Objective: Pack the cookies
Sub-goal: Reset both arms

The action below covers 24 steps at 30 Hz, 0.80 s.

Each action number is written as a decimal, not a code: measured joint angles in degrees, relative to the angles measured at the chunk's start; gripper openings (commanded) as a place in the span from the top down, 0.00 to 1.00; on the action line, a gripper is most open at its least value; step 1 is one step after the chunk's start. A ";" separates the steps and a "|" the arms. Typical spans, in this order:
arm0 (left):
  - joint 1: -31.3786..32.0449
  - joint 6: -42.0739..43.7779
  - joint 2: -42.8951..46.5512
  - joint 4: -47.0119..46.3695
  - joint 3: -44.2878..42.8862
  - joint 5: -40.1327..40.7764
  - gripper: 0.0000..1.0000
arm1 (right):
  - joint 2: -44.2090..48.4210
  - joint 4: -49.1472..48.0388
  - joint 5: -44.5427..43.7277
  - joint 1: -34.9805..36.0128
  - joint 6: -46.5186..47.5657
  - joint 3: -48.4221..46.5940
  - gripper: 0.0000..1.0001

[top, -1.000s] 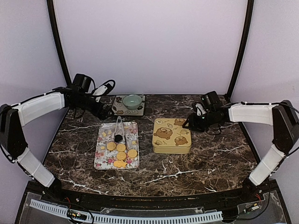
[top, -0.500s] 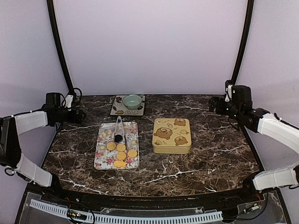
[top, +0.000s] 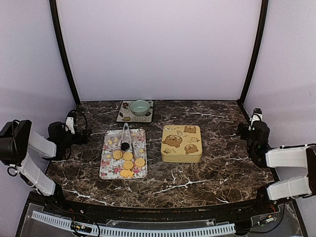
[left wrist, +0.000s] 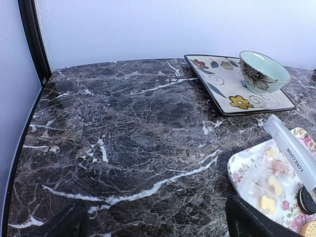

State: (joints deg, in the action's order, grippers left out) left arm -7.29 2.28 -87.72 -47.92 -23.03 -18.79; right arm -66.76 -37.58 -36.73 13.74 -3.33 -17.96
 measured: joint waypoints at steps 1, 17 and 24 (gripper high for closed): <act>0.00 0.04 -0.02 -3.21 1.73 0.04 0.01 | -1.07 -2.69 0.15 -0.94 0.09 1.05 0.01; 1.86 0.50 -2.36 -24.22 9.18 4.70 0.01 | -21.00 -32.70 17.92 -11.76 0.79 6.19 0.00; 2.03 0.74 -2.36 -24.50 9.18 4.92 0.01 | -21.03 -34.62 19.06 -12.04 0.20 6.19 0.00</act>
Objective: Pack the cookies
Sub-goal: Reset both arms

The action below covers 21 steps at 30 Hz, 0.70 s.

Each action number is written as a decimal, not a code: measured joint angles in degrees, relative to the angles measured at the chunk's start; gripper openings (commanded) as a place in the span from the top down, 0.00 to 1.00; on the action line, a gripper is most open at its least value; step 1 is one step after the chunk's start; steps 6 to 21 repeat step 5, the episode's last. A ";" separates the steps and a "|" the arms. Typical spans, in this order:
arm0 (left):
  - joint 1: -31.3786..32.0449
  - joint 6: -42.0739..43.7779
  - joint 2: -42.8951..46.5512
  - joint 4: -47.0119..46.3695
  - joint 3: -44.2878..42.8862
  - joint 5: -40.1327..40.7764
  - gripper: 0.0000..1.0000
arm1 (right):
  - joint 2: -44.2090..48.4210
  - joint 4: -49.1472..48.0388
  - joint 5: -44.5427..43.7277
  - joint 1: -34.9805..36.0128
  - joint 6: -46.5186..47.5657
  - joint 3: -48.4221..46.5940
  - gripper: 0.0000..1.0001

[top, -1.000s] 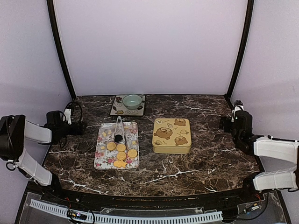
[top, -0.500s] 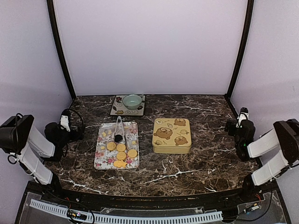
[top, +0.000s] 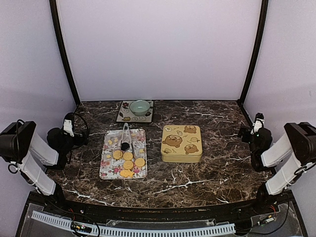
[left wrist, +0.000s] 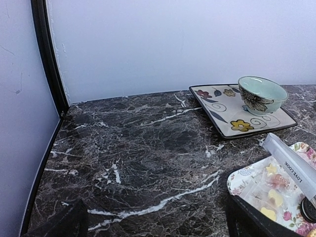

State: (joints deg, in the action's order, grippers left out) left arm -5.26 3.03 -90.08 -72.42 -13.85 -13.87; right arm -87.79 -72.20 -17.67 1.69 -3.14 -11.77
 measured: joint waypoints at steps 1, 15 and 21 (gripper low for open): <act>0.04 0.07 0.00 0.02 0.00 0.02 0.01 | 0.00 -0.07 0.04 0.00 -0.13 0.00 0.00; 0.70 0.61 0.00 0.04 -0.07 0.70 0.01 | 0.00 -0.26 0.11 -0.02 -0.17 0.00 0.00; 0.70 0.61 0.00 0.04 -0.07 0.70 0.01 | 0.00 -0.26 0.11 -0.02 -0.17 0.00 0.00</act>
